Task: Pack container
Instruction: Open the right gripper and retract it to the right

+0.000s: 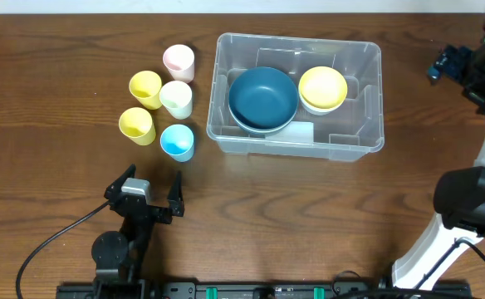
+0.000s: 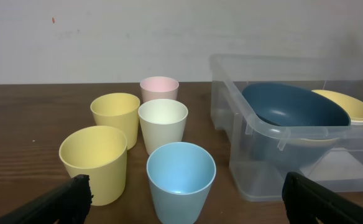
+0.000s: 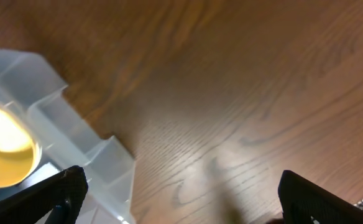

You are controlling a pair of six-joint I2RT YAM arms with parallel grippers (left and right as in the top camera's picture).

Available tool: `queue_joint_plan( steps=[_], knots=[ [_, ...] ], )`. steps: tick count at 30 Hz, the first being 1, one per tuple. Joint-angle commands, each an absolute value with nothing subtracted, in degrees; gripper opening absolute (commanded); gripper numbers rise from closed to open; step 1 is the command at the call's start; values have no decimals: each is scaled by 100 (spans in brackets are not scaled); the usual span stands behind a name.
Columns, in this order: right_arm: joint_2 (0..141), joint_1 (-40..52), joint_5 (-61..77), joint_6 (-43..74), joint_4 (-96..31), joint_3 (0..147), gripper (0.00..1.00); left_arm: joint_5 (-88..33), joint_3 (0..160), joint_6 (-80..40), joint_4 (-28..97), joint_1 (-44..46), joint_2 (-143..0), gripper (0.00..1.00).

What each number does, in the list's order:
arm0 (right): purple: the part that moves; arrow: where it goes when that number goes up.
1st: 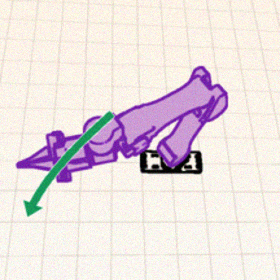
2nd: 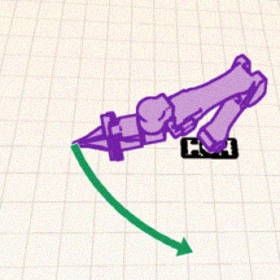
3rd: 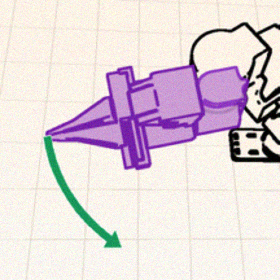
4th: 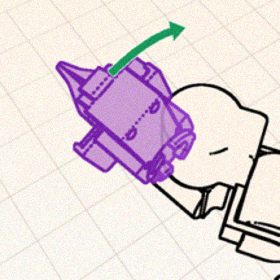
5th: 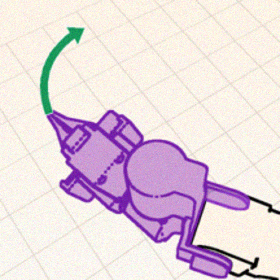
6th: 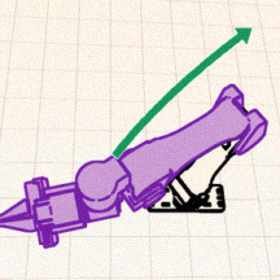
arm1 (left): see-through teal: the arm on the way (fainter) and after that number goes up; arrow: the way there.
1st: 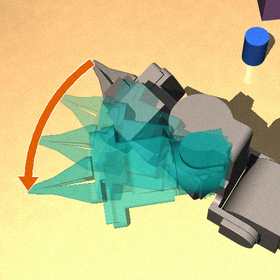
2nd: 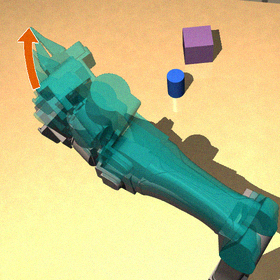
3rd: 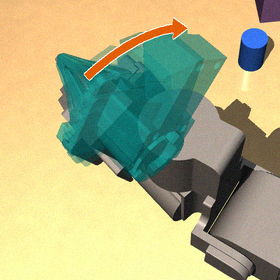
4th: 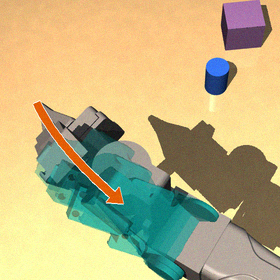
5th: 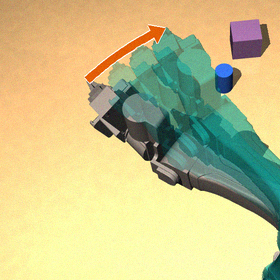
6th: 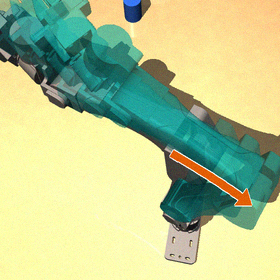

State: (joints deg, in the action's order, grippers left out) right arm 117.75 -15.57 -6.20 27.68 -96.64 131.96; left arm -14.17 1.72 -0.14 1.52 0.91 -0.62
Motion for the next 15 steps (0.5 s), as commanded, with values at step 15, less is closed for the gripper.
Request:
queue_joint_plan(
  steps=[15],
  knots=[
    [11808, -1684, -709, 2869, -9666, 13170, 99, -1347, 23, 21, 82, 67, -25, 98]
  ],
)
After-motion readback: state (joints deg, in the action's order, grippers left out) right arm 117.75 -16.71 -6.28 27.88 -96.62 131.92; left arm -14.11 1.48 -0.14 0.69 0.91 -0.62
